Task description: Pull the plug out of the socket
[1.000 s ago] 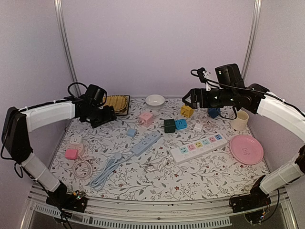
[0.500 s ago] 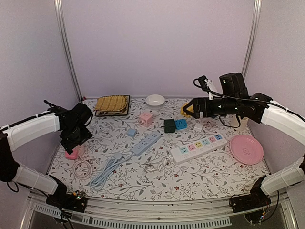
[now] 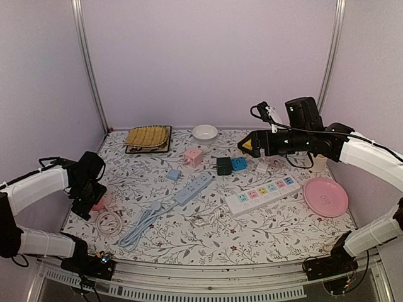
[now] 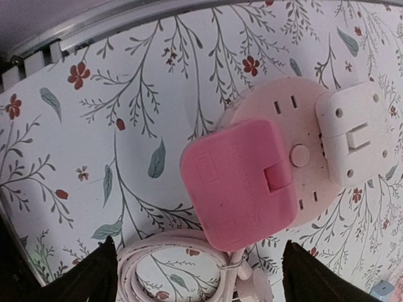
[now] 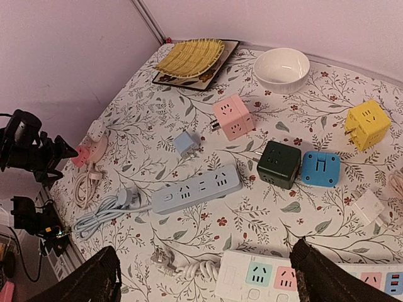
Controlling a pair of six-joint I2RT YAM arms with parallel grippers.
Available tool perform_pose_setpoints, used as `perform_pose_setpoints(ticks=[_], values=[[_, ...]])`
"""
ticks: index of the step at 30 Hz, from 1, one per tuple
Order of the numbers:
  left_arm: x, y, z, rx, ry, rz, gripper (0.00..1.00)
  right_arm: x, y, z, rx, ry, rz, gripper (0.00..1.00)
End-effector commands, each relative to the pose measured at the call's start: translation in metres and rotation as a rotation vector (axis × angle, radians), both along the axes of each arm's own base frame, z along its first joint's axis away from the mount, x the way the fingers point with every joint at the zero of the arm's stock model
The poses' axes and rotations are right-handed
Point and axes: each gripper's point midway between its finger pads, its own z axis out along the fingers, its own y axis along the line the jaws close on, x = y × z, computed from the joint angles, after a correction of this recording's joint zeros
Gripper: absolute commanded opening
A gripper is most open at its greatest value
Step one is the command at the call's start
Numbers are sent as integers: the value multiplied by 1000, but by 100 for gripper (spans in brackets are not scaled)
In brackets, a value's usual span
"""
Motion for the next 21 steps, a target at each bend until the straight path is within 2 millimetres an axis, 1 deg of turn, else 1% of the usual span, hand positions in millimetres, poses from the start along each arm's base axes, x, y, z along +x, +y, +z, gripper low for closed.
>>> perform_pose_setpoints(ticks=[1, 5, 8, 12, 16, 18, 21], values=[[27, -7, -7, -102, -179, -7, 91, -4, -4, 7, 8, -29, 11, 96], [38, -3, -10, -114, -271, -2, 90, -7, -8, 6, -10, -42, 11, 96], [44, 0, -14, -131, -300, 9, 87, -6, -10, 4, -21, -49, 9, 96], [47, 9, -17, -108, -315, 32, 83, -4, -9, 1, -37, -56, 14, 96], [47, 14, -27, -142, -324, 51, 75, -1, -8, -2, -51, -61, 11, 96], [47, 15, -27, -136, -322, 44, 69, 0, -5, -4, -47, -54, 20, 97], [40, 17, -28, -127, -295, 47, 63, -1, 0, -10, -41, -31, 43, 96]])
